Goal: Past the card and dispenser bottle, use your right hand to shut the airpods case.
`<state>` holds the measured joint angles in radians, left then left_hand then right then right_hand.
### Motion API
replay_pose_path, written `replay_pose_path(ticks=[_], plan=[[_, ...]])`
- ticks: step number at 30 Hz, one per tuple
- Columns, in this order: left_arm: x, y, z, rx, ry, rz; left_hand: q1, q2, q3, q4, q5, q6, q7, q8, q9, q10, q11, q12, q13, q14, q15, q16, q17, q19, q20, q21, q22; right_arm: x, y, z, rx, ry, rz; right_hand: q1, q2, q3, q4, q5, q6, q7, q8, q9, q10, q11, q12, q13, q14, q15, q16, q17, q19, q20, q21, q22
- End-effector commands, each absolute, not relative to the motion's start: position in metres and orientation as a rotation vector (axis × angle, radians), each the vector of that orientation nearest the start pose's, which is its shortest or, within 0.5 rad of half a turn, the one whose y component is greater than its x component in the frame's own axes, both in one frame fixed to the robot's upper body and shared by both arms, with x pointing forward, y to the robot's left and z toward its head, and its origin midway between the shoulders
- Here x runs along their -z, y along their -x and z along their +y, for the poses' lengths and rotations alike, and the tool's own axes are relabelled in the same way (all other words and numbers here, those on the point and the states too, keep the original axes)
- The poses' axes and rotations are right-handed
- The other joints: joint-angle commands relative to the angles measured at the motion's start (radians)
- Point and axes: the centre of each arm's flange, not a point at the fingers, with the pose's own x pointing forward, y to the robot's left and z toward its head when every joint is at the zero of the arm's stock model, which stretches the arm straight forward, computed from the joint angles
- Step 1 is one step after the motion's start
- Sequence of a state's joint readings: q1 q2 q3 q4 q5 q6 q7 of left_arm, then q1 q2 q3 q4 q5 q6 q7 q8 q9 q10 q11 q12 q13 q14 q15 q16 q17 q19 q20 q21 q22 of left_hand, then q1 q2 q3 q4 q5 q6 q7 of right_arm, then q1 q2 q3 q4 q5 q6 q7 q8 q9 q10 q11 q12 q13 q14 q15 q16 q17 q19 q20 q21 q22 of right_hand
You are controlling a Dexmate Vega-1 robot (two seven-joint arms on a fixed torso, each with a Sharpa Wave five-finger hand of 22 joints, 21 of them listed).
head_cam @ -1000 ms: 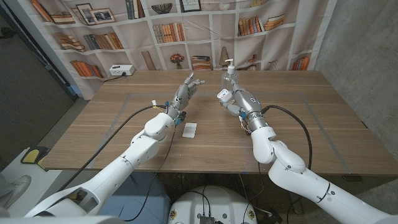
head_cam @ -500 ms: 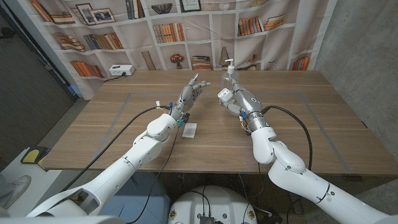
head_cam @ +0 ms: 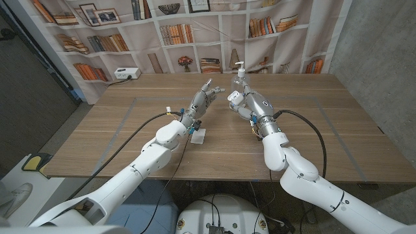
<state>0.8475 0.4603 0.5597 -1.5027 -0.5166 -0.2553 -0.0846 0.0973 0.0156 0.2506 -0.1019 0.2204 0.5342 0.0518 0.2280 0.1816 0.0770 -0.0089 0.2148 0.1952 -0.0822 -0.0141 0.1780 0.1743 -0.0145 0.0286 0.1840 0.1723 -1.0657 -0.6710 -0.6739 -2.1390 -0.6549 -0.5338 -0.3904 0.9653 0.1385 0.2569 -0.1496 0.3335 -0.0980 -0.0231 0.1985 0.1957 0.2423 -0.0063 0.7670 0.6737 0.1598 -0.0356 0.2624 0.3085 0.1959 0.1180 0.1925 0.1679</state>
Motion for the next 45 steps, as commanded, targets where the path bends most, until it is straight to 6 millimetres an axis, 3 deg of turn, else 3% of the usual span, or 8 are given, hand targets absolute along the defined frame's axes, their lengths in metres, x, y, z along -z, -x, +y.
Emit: replay_pose_path(ticks=[1, 45], plan=[[0.032, -0.608, 0.127, 0.586, -0.105, -0.636, -0.010, -0.002, -0.004, 0.003, 0.000, 0.008, -0.002, -0.004, 0.002, 0.014, 0.001, 0.008, 0.001, -0.001, 0.006, 0.008, 0.004, -0.001, 0.008, 0.008, 0.003, 0.031, -0.493, -0.132, 0.252, 1.128, -0.791, 0.014, 0.021, 0.015, 0.009, 0.005, 0.002, -0.003, 0.000, 0.001, 0.138, -0.132, 0.059, 0.003, 0.007, -0.082, -0.001, 0.004, 0.010, -0.004, -0.002, 0.001], [0.036, -0.604, 0.104, 0.684, -0.100, -0.613, -0.047, -0.025, -0.036, 0.019, 0.004, 0.040, 0.019, -0.009, 0.004, 0.020, 0.007, 0.010, 0.001, 0.002, 0.014, 0.009, 0.006, -0.003, 0.017, 0.009, 0.004, 0.033, -0.503, -0.134, 0.264, 1.138, -0.767, 0.022, 0.024, 0.017, 0.008, 0.012, 0.024, -0.012, -0.002, 0.001, 0.137, -0.137, 0.073, -0.003, 0.011, -0.090, -0.005, 0.007, 0.013, -0.008, -0.003, 0.001]])
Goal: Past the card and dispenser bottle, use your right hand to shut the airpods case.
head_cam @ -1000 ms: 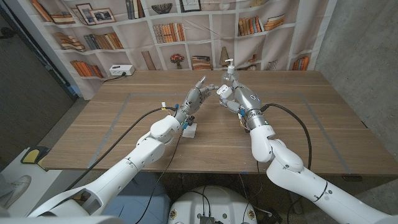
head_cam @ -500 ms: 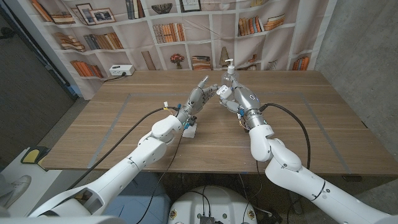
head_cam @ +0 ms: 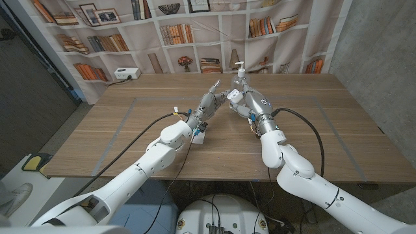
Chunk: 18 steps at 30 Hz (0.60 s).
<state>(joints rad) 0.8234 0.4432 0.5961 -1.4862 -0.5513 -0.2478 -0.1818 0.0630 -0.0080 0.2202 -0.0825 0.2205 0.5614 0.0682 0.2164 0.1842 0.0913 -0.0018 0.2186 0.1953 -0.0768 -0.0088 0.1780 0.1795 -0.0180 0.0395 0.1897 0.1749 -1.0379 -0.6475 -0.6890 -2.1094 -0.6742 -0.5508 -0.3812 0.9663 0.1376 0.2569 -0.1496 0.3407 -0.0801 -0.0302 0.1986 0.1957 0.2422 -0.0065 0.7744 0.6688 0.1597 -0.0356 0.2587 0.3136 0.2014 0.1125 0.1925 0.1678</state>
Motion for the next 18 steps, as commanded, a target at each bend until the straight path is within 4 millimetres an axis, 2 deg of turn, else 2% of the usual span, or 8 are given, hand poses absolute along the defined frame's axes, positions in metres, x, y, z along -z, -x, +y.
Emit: replay_pose_path(ticks=[1, 18], plan=[[0.0357, -0.6039, 0.1042, 0.686, -0.099, -0.615, -0.014, -0.002, -0.006, 0.000, 0.004, 0.015, 0.002, 0.003, 0.001, 0.006, -0.001, 0.006, 0.001, -0.003, 0.009, 0.008, 0.001, 0.000, 0.007, 0.003, 0.001, 0.0334, -0.5032, -0.1336, 0.265, 1.138, -0.765, 0.022, 0.025, 0.017, 0.008, 0.005, 0.007, -0.005, -0.002, 0.001, 0.137, -0.136, 0.066, 0.002, 0.012, -0.090, -0.001, 0.002, 0.007, -0.002, -0.003, 0.001], [0.0346, -0.5977, 0.0980, 0.706, -0.098, -0.623, -0.019, -0.003, -0.013, 0.004, 0.007, 0.026, 0.005, 0.001, 0.001, 0.016, -0.005, 0.009, 0.001, -0.002, 0.008, 0.009, 0.001, 0.000, 0.006, 0.003, 0.001, 0.0389, -0.5080, -0.1370, 0.263, 1.144, -0.743, 0.026, 0.026, 0.018, 0.008, 0.007, 0.011, -0.007, -0.003, 0.001, 0.139, -0.141, 0.072, 0.001, 0.015, -0.094, -0.002, 0.003, 0.008, -0.004, -0.003, 0.001]])
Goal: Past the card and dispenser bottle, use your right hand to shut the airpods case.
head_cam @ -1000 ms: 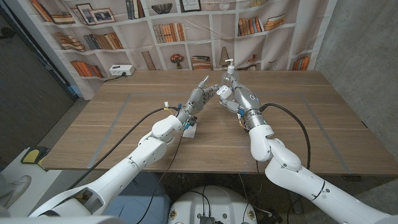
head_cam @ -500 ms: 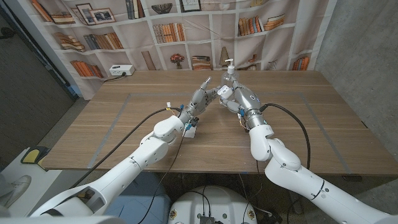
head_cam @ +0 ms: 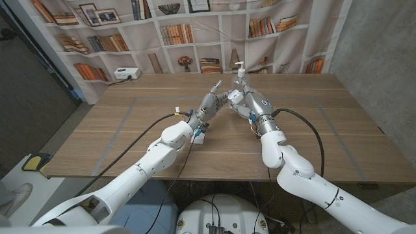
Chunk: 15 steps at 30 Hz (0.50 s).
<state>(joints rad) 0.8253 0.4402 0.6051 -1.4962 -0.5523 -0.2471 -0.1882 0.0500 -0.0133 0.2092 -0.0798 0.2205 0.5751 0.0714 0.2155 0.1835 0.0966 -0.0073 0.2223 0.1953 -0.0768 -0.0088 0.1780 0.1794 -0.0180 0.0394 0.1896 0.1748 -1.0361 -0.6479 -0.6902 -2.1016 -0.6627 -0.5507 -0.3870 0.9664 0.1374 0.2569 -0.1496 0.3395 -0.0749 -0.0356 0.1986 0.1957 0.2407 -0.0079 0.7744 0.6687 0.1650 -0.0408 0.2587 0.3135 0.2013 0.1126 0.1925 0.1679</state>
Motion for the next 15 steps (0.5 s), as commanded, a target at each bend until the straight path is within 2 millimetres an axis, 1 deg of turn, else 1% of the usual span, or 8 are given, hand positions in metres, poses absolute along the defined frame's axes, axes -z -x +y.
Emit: replay_pose_path(ticks=[1, 4, 10, 15], plan=[[0.0346, -0.5975, 0.0979, 0.705, -0.099, -0.624, -0.007, 0.003, -0.002, 0.002, 0.007, 0.012, 0.001, 0.002, 0.002, 0.011, -0.001, 0.006, 0.001, -0.002, 0.008, 0.009, 0.001, 0.000, 0.006, 0.003, 0.001, 0.0391, -0.5082, -0.1372, 0.262, 1.143, -0.742, 0.026, 0.027, 0.018, 0.008, 0.008, 0.006, -0.001, -0.003, 0.001, 0.140, -0.137, 0.072, 0.002, 0.010, -0.088, -0.002, 0.003, 0.008, -0.004, -0.003, 0.001], [0.0348, -0.5970, 0.0975, 0.705, -0.097, -0.626, -0.007, 0.003, -0.003, 0.003, 0.008, 0.013, 0.000, 0.001, 0.002, 0.011, 0.001, 0.006, 0.001, -0.002, 0.008, 0.008, 0.001, 0.000, 0.007, 0.003, 0.001, 0.0397, -0.5089, -0.1377, 0.264, 1.145, -0.737, 0.026, 0.027, 0.018, 0.008, 0.008, 0.006, -0.001, -0.004, 0.001, 0.141, -0.141, 0.073, 0.001, 0.010, -0.088, -0.002, 0.004, 0.009, -0.004, -0.003, 0.001], [0.0353, -0.5950, 0.0969, 0.709, -0.099, -0.629, -0.008, 0.004, -0.004, 0.004, 0.009, 0.014, 0.000, 0.000, 0.002, 0.012, 0.001, 0.006, 0.001, -0.002, 0.009, 0.008, 0.001, 0.000, 0.006, 0.003, 0.001, 0.0407, -0.5103, -0.1390, 0.267, 1.146, -0.729, 0.027, 0.026, 0.018, 0.008, 0.009, 0.007, -0.001, -0.004, 0.001, 0.141, -0.137, 0.075, 0.000, 0.011, -0.089, -0.002, 0.004, 0.010, -0.004, -0.003, 0.001], [0.0355, -0.5929, 0.0968, 0.708, -0.100, -0.632, -0.008, 0.004, -0.005, 0.004, 0.010, 0.015, -0.001, -0.001, 0.002, 0.012, 0.001, 0.006, 0.001, -0.002, 0.008, 0.008, 0.001, 0.000, 0.006, 0.003, 0.001, 0.0427, -0.5118, -0.1390, 0.263, 1.149, -0.720, 0.028, 0.026, 0.018, 0.008, 0.009, 0.007, 0.000, -0.005, 0.001, 0.142, -0.140, 0.076, -0.002, 0.011, -0.090, -0.002, 0.004, 0.010, -0.004, -0.003, 0.001]])
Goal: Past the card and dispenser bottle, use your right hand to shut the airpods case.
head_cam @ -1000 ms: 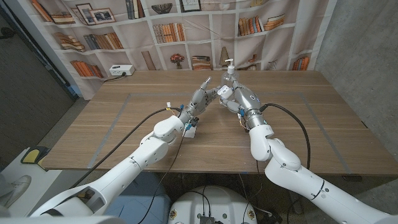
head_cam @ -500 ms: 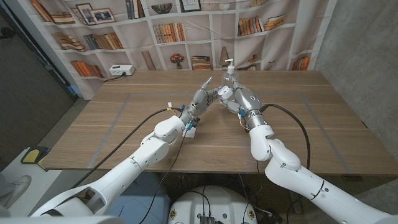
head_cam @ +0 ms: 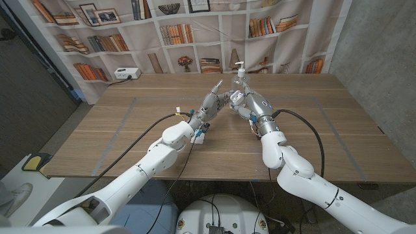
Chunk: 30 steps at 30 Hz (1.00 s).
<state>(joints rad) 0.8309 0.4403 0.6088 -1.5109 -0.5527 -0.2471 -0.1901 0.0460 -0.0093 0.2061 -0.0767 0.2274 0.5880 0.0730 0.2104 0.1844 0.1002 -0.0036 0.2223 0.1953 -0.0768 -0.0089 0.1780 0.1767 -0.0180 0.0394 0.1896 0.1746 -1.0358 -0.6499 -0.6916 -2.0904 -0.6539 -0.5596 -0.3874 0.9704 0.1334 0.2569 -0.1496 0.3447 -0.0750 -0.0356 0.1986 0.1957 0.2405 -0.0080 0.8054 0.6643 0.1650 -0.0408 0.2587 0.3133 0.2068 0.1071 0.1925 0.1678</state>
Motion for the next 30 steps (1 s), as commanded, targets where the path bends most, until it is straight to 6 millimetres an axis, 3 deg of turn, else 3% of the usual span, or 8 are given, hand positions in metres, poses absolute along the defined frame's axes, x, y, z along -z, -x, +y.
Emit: replay_pose_path(ticks=[1, 17, 22, 30], plan=[[0.035, -0.592, 0.097, 0.709, -0.098, -0.633, -0.004, 0.000, -0.002, 0.002, 0.003, 0.000, -0.002, 0.003, 0.001, 0.009, -0.004, 0.006, 0.001, -0.002, 0.009, 0.008, 0.004, 0.000, 0.007, 0.003, 0.001, 0.043, -0.512, -0.139, 0.261, 1.150, -0.718, 0.024, 0.030, 0.018, 0.008, 0.004, 0.008, 0.001, -0.004, 0.001, 0.142, -0.139, 0.045, 0.003, 0.010, -0.089, -0.003, 0.005, 0.004, 0.002, -0.003, 0.001], [0.038, -0.584, 0.109, 0.671, -0.080, -0.657, -0.004, 0.001, -0.006, 0.003, 0.006, -0.011, -0.007, -0.006, 0.002, 0.010, -0.002, 0.005, 0.001, -0.001, 0.006, 0.008, 0.003, 0.002, 0.006, 0.004, 0.001, 0.044, -0.510, -0.136, 0.268, 1.148, -0.712, 0.024, 0.029, 0.017, 0.010, 0.005, 0.010, 0.001, -0.005, 0.001, 0.141, -0.142, 0.048, 0.000, 0.013, -0.090, -0.003, 0.006, 0.005, 0.002, -0.003, 0.001], [0.040, -0.582, 0.118, 0.645, -0.065, -0.667, 0.000, 0.003, -0.008, 0.003, 0.009, -0.054, -0.026, -0.023, 0.002, 0.010, 0.001, 0.004, 0.002, 0.000, 0.007, 0.008, 0.003, 0.004, 0.006, 0.004, 0.001, 0.044, -0.508, -0.134, 0.269, 1.154, -0.713, 0.024, 0.028, 0.016, 0.010, 0.005, 0.010, 0.001, -0.006, 0.001, 0.143, -0.140, 0.050, -0.001, 0.014, -0.089, -0.003, 0.006, 0.005, 0.003, -0.003, 0.001], [0.039, -0.578, 0.127, 0.613, -0.051, -0.695, 0.002, 0.004, -0.009, 0.003, 0.010, -0.065, -0.037, -0.025, 0.002, 0.011, 0.003, 0.004, 0.002, 0.001, 0.007, 0.008, 0.003, 0.006, 0.005, 0.005, 0.001, 0.043, -0.507, -0.134, 0.270, 1.154, -0.704, 0.025, 0.029, 0.016, 0.011, 0.006, 0.012, 0.001, -0.006, 0.001, 0.142, -0.139, 0.053, -0.001, 0.015, -0.091, -0.003, 0.007, 0.006, 0.001, -0.003, 0.001]])
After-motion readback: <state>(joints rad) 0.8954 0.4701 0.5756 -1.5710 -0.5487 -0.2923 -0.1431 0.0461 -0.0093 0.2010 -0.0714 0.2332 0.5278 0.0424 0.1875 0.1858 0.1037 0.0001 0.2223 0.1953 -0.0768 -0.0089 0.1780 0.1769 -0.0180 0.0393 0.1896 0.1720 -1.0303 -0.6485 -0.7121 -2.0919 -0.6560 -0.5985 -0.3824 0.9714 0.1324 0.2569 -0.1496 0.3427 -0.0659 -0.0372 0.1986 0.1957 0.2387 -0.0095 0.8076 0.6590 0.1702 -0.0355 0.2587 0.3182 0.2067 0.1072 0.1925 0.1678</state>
